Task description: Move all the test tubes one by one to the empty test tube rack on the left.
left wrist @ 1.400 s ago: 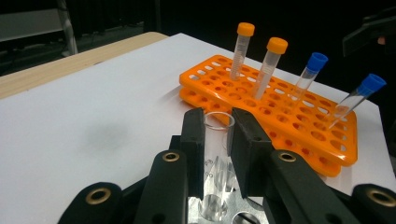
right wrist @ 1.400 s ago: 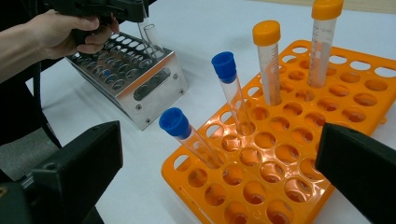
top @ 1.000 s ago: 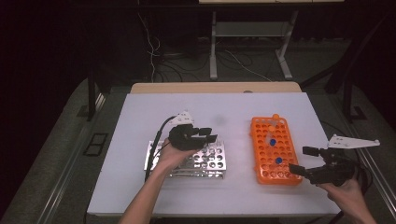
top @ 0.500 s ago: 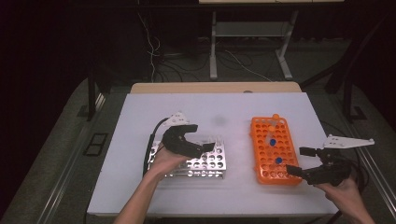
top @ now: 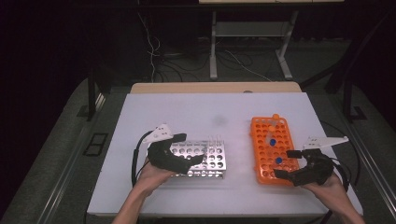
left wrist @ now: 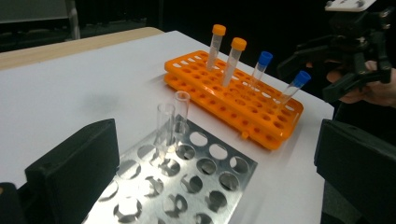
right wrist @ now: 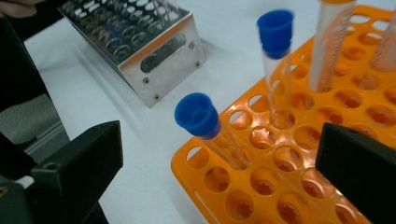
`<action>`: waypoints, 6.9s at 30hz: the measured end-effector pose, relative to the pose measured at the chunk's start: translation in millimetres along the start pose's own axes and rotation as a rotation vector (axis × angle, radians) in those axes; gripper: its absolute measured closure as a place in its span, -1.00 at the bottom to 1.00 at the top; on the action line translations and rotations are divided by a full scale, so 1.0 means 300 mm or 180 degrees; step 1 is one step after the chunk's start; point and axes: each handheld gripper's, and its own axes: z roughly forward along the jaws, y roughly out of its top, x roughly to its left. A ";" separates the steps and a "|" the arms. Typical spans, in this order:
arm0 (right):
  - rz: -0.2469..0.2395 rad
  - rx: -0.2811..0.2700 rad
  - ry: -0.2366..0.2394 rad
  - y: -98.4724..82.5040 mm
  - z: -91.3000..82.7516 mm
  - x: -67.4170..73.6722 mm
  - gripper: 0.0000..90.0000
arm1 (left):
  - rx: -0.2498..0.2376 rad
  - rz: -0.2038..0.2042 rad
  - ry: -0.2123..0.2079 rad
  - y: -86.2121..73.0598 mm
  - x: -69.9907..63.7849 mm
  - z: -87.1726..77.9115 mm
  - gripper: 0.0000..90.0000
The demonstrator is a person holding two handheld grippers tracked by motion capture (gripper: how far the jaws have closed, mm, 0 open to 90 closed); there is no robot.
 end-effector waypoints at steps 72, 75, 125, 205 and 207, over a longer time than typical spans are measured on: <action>-0.0610 0.0026 0.0086 0.272 -0.077 0.172 0.69 | 0.0117 0.0114 -0.0326 0.015 -0.105 -0.015 -0.93; -0.0623 0.0048 0.0121 0.280 -0.070 0.182 0.69 | 0.0107 0.0130 -0.0371 0.032 -0.114 -0.008 -0.90; -0.0859 0.0313 0.0588 0.339 0.077 0.303 0.69 | 0.0178 0.0469 -0.1103 0.274 -0.229 0.205 0.23; -0.0085 -0.0509 -0.0043 0.072 -0.154 0.111 -0.99 | -0.0234 0.0285 -0.0317 0.261 0.059 0.025 0.65; -0.0073 -0.0500 -0.0043 0.064 -0.149 0.107 -0.99 | -0.0242 0.0249 -0.0289 0.242 0.086 0.037 0.65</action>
